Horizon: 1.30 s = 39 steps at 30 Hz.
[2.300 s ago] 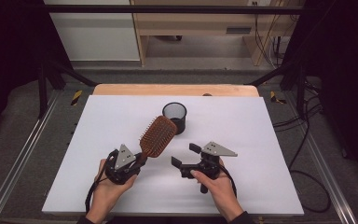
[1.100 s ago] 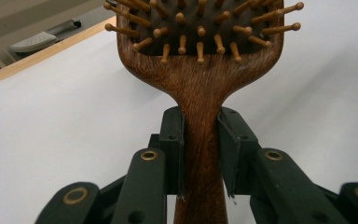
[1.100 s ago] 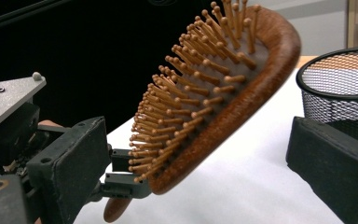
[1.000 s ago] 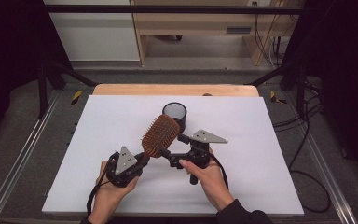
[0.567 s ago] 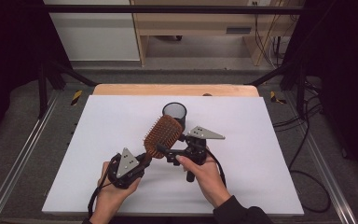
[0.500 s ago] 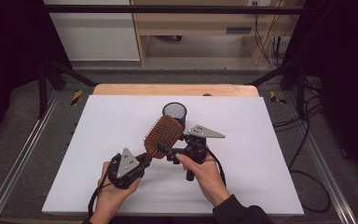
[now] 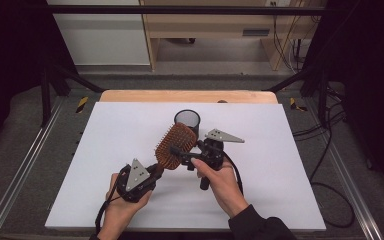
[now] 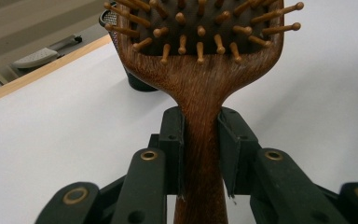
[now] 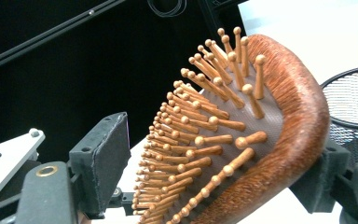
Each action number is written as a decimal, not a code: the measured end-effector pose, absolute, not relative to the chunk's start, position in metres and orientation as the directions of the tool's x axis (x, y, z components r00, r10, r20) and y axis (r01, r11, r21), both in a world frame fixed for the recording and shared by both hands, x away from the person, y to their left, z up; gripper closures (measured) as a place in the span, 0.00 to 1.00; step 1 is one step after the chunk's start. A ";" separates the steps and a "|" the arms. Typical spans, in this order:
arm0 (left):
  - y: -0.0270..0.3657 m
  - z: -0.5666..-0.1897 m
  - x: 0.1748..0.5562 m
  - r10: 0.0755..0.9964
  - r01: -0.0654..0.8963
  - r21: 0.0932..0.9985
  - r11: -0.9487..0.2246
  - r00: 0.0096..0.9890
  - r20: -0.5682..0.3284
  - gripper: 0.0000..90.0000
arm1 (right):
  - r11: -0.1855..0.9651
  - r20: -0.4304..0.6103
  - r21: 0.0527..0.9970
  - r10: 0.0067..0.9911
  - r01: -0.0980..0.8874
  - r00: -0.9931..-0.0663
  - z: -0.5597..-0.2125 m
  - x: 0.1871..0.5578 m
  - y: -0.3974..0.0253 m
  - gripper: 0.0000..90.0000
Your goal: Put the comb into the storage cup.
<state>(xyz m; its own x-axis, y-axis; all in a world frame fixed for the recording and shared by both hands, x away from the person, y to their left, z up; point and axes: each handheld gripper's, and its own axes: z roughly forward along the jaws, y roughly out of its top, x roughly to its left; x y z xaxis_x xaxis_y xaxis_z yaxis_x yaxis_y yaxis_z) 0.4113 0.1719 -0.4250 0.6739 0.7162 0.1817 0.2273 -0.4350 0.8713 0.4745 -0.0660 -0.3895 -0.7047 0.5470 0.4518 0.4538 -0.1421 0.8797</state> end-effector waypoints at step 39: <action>0.175 -0.423 0.411 0.721 0.220 0.883 -0.414 0.671 0.171 0.81 | -0.139 0.450 0.881 0.543 0.453 -0.709 -0.382 0.478 -0.061 0.30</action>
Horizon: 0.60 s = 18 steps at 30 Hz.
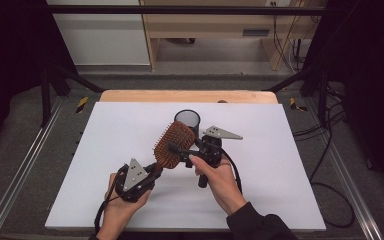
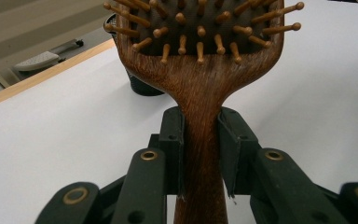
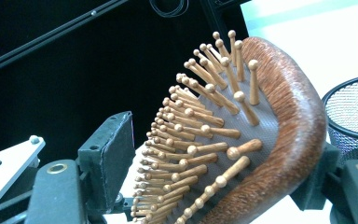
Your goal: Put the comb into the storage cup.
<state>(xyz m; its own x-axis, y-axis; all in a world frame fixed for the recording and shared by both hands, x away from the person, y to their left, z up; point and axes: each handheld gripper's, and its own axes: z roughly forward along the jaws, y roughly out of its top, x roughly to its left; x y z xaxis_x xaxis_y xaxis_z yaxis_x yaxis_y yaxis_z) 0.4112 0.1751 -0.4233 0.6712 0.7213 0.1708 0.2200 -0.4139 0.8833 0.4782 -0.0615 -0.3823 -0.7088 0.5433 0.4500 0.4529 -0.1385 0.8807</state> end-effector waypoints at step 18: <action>0.176 -0.423 0.411 0.722 0.218 0.886 -0.410 0.671 0.168 0.81 | -0.146 0.454 0.879 0.543 0.453 -0.707 -0.382 0.481 -0.060 0.36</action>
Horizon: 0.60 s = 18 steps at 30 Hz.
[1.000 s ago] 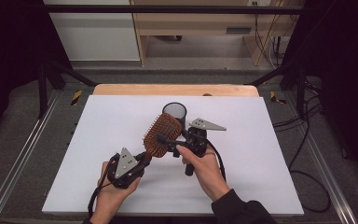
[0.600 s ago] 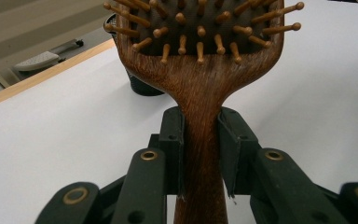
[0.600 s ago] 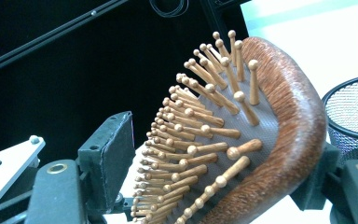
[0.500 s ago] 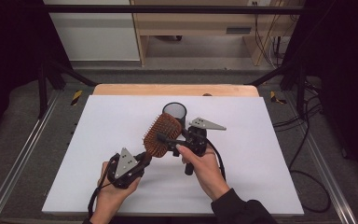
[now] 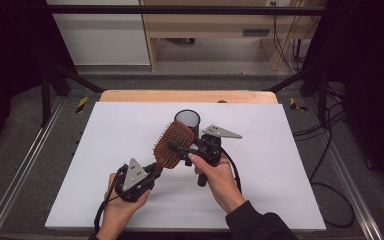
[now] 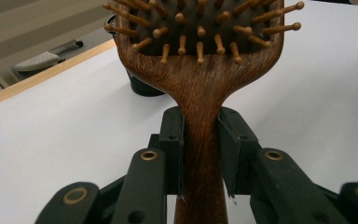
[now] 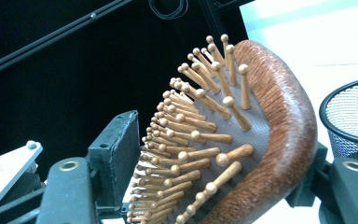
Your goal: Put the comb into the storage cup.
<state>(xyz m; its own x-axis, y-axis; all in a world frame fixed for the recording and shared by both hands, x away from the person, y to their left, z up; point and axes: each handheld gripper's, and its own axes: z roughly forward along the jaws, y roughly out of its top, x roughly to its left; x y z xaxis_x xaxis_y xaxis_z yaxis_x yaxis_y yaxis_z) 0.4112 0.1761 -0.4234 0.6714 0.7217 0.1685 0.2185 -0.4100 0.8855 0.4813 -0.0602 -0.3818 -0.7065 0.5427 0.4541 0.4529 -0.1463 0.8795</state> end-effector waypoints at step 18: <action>0.178 -0.425 0.413 0.720 0.226 0.905 -0.361 0.684 0.117 0.81 | -0.172 0.495 0.860 0.509 0.480 -0.705 -0.381 0.482 -0.055 0.45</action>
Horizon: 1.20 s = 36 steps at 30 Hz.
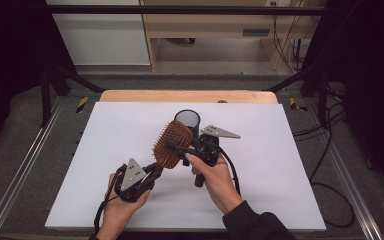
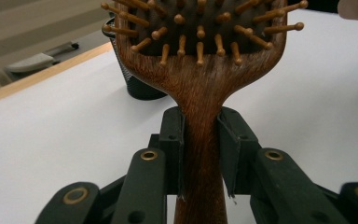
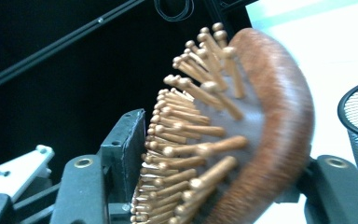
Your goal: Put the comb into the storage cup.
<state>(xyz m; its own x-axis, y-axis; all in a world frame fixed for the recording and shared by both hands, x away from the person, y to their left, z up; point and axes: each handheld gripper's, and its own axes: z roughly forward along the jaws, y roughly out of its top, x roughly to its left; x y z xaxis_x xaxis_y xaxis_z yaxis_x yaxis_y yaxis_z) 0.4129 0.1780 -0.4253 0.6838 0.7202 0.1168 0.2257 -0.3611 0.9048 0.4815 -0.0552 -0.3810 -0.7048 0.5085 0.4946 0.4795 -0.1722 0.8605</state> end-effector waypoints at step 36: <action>0.172 -0.430 0.432 0.767 0.240 0.916 -0.322 0.632 0.105 0.80 | -0.166 0.490 0.861 0.526 0.481 -0.695 -0.367 0.494 -0.044 0.59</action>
